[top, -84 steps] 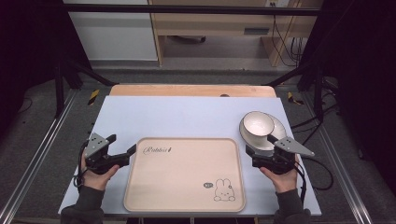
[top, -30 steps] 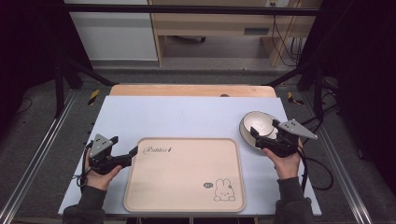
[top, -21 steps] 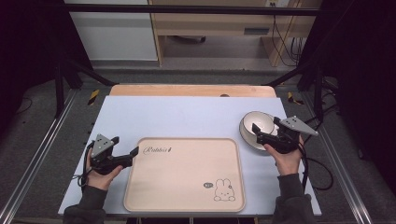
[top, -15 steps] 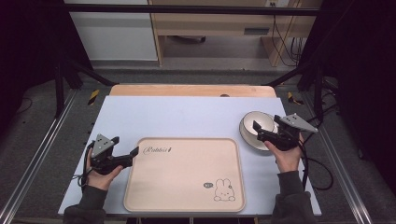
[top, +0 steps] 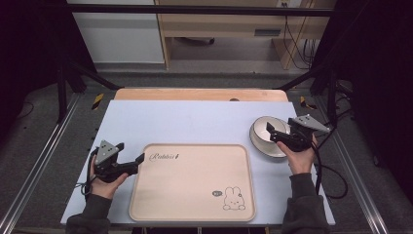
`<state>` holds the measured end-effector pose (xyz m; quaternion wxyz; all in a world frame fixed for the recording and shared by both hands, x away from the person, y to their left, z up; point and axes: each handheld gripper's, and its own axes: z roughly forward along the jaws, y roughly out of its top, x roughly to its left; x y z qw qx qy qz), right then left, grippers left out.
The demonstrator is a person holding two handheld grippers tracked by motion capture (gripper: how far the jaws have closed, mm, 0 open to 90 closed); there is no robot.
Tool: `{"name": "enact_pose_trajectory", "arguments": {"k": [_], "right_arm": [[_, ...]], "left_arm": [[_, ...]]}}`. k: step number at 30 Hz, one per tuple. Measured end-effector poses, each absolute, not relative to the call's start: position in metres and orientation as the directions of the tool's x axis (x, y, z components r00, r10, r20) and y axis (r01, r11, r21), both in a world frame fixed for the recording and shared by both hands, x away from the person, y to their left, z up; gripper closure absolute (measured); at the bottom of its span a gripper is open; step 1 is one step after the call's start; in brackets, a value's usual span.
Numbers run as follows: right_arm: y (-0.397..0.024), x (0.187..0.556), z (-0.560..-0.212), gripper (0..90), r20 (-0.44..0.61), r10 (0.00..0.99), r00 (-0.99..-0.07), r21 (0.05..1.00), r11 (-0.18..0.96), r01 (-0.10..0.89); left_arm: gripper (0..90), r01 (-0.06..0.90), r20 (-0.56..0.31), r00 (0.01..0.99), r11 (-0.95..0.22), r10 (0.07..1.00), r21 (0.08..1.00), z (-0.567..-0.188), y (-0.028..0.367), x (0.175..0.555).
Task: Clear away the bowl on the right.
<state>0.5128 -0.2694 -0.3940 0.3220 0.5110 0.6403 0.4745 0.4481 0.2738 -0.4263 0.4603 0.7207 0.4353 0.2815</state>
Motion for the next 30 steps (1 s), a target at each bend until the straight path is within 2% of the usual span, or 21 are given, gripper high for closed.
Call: {"name": "enact_pose_trajectory", "arguments": {"k": [14,30], "right_arm": [[-0.275,0.529,-0.407,17.3,0.048,0.972,-0.229,0.916,0.048,0.398],[-0.287,0.543,-0.418,22.1,0.083,0.981,-0.175,0.884,0.009,0.467]], "left_arm": [[13.8,0.369,0.007,0.461,-0.199,0.887,0.908,-0.427,0.274,0.448],[13.8,0.37,0.017,0.459,-0.209,0.888,0.905,-0.427,0.273,0.449]]}}
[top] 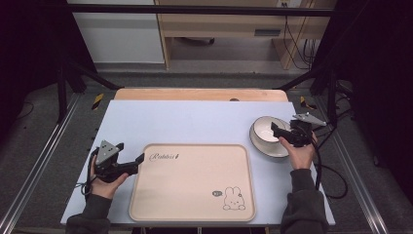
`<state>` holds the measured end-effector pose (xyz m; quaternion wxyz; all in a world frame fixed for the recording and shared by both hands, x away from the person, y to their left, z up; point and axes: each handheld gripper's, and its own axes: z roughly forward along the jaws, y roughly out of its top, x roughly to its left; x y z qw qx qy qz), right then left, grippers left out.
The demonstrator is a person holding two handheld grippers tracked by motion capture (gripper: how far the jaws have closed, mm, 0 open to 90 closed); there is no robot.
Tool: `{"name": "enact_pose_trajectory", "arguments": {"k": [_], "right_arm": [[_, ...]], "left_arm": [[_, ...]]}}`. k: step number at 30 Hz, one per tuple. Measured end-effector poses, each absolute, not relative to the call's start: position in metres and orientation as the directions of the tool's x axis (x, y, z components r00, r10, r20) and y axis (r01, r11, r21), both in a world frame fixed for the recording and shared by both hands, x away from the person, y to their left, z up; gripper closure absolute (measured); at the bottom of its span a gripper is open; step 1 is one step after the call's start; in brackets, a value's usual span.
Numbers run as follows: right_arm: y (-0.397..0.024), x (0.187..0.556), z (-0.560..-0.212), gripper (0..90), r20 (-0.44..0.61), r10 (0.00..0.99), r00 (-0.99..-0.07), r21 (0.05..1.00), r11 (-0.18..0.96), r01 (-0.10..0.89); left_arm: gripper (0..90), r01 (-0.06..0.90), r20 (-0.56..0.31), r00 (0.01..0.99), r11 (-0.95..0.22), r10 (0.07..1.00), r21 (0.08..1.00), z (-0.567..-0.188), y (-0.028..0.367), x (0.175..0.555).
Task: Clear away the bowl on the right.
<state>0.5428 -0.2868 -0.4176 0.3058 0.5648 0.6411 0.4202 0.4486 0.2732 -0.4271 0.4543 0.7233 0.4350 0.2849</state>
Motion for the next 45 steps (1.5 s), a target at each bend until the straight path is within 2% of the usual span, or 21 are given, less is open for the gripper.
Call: {"name": "enact_pose_trajectory", "arguments": {"k": [26,45], "right_arm": [[-0.292,0.564,-0.438,41.5,0.111,0.987,-0.115,0.801,-0.02,0.598],[-0.295,0.57,-0.442,62.4,0.139,0.986,-0.089,0.749,-0.045,0.661]], "left_arm": [[13.9,0.375,0.017,0.459,-0.211,0.888,0.903,-0.428,0.274,0.45],[14.1,0.379,0.02,0.459,-0.216,0.888,0.9,-0.429,0.273,0.45]]}}
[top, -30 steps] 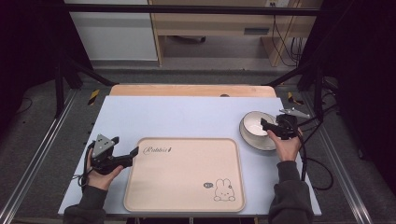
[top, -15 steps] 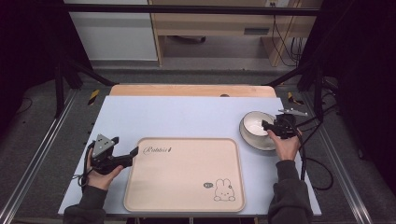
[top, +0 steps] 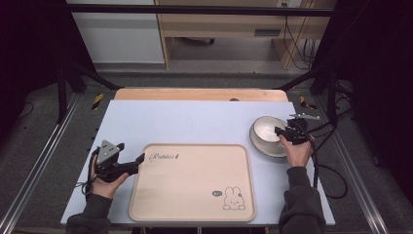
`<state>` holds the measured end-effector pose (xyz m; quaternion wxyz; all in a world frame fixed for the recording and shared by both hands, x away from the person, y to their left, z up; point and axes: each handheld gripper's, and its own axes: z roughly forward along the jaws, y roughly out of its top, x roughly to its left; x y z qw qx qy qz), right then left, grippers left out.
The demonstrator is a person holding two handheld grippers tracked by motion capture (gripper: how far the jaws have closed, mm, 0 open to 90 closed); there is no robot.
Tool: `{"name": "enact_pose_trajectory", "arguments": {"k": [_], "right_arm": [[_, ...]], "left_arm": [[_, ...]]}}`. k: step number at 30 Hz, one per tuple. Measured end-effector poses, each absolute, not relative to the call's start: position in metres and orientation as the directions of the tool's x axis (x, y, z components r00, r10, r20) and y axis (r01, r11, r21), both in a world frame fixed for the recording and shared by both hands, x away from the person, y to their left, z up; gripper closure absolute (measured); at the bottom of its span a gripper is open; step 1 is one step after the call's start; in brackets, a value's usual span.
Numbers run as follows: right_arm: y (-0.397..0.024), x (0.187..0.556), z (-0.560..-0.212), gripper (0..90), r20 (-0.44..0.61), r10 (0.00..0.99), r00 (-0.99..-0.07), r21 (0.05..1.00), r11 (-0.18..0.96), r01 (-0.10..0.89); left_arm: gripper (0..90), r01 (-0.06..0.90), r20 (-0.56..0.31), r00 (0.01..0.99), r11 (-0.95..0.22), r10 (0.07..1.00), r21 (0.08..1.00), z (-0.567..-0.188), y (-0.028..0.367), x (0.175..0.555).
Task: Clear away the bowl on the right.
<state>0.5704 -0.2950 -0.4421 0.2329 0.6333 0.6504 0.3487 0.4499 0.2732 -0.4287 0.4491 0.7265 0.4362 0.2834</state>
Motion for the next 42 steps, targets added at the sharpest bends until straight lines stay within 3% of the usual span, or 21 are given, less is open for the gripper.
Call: {"name": "enact_pose_trajectory", "arguments": {"k": [18,42], "right_arm": [[-0.2961,0.5779,-0.4492,77.8,0.156,0.986,-0.052,0.699,-0.073,0.711],[-0.2993,0.5793,-0.4479,81.4,0.195,0.981,-0.013,0.685,-0.127,0.717]], "left_arm": [[14.3,0.381,0.025,0.455,-0.219,0.89,0.898,-0.429,0.2742,0.4504],[14.4,0.384,0.023,0.451,-0.217,0.892,0.897,-0.4289,0.2744,0.4504]]}}
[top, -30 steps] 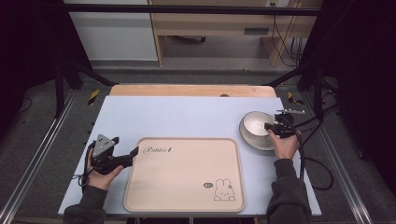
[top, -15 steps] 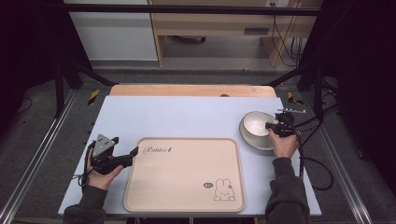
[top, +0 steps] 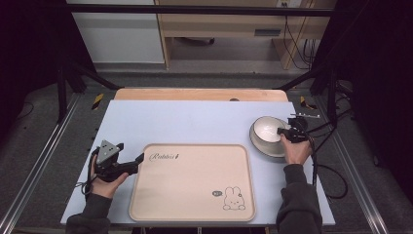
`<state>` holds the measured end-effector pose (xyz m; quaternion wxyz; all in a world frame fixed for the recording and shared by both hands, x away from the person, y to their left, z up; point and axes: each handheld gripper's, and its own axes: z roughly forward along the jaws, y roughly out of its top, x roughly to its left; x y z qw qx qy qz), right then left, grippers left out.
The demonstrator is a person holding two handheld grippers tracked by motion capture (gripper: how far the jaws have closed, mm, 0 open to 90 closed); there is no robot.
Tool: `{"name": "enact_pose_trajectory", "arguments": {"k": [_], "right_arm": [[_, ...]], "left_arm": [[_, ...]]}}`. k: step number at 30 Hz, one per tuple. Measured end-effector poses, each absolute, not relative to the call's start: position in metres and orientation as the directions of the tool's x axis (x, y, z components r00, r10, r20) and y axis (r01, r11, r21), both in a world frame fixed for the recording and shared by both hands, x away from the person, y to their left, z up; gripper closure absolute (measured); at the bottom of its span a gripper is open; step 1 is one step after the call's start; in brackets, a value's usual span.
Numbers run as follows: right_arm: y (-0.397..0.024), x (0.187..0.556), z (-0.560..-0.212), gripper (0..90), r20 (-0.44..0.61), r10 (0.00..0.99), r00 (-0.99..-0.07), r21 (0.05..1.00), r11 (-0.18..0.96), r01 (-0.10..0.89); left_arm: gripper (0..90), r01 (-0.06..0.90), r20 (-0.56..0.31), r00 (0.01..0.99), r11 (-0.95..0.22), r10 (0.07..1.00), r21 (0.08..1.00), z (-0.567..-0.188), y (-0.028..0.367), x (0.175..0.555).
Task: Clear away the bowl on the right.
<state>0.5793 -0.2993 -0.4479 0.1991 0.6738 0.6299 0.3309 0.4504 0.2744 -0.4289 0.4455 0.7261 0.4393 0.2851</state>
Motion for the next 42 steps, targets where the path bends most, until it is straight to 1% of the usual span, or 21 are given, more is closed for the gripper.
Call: {"name": "enact_pose_trajectory", "arguments": {"k": [26,28,42], "right_arm": [[-0.297,0.574,-0.44,82.3,0.211,0.977,-0.015,0.715,-0.144,0.685],[-0.297,0.574,-0.441,82.2,0.195,0.981,-0.02,0.719,-0.129,0.683],[-0.297,0.572,-0.437,82.3,0.203,0.979,-0.025,0.726,-0.133,0.675]], "left_arm": [[14.5,0.38,0.026,0.448,-0.217,0.893,0.899,-0.428,0.275,0.45],[14.5,0.38,0.025,0.448,-0.216,0.893,0.899,-0.428,0.275,0.45],[14.5,0.378,0.021,0.446,-0.21,0.895,0.902,-0.427,0.276,0.45]]}}
